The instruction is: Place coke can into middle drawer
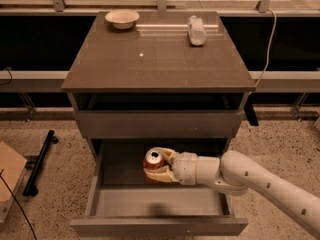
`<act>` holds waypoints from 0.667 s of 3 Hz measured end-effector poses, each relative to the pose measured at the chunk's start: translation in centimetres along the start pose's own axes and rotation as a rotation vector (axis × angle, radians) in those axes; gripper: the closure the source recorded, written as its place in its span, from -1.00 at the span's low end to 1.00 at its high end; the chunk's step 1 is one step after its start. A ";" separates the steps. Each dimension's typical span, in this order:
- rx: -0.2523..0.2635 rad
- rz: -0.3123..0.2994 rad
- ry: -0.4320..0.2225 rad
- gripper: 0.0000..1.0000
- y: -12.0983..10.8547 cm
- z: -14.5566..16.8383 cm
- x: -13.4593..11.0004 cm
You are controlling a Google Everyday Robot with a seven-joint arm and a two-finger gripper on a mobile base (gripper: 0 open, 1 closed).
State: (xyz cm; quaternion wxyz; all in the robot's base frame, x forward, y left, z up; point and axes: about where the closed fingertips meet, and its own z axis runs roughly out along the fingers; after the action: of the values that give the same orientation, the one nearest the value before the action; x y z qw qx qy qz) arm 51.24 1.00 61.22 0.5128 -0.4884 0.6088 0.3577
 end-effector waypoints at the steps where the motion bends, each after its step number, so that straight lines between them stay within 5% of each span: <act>1: 0.017 0.019 -0.015 1.00 -0.2 0.4 2.4; 2: 0.018 0.048 -0.017 1.00 -0.6 0.9 5.0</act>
Offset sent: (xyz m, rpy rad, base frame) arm 0.0136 -0.0112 -0.0699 0.0388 0.0511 -0.0453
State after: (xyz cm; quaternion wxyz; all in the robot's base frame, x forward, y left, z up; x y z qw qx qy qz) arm 52.10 0.52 56.20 0.5138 -0.4658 0.6191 0.3684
